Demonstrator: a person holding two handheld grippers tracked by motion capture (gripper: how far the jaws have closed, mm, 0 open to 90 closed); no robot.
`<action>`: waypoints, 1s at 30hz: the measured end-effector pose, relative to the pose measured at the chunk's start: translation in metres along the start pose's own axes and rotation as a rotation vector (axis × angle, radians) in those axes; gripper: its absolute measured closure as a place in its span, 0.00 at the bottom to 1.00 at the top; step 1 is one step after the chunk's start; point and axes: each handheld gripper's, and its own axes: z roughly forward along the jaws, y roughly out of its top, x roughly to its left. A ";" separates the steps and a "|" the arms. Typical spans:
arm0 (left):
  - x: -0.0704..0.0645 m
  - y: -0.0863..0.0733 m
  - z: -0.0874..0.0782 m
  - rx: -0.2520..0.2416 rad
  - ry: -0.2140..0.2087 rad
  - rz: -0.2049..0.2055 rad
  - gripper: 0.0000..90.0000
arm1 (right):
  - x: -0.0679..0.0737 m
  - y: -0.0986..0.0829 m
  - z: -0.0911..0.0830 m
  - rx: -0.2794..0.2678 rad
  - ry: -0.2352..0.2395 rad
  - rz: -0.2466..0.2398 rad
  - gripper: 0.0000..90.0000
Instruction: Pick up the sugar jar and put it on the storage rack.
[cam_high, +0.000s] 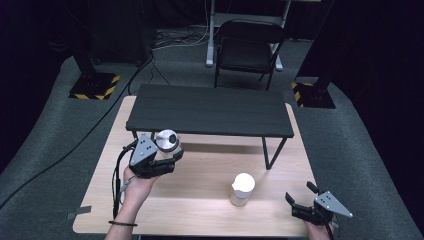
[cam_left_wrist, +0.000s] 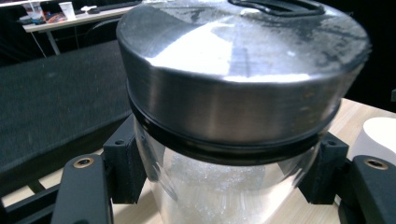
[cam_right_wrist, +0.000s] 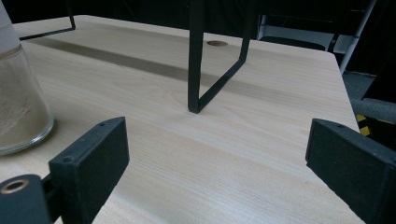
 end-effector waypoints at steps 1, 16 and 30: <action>0.000 0.003 0.000 0.000 0.003 0.004 0.34 | 0.000 0.000 0.000 0.000 -0.001 0.000 0.06; 0.010 0.039 0.007 -0.033 0.019 -0.016 0.34 | 0.000 0.000 0.000 0.000 0.000 0.000 0.06; 0.018 0.078 0.045 0.034 0.077 -0.028 0.34 | -0.001 0.000 0.000 -0.002 0.002 0.004 0.06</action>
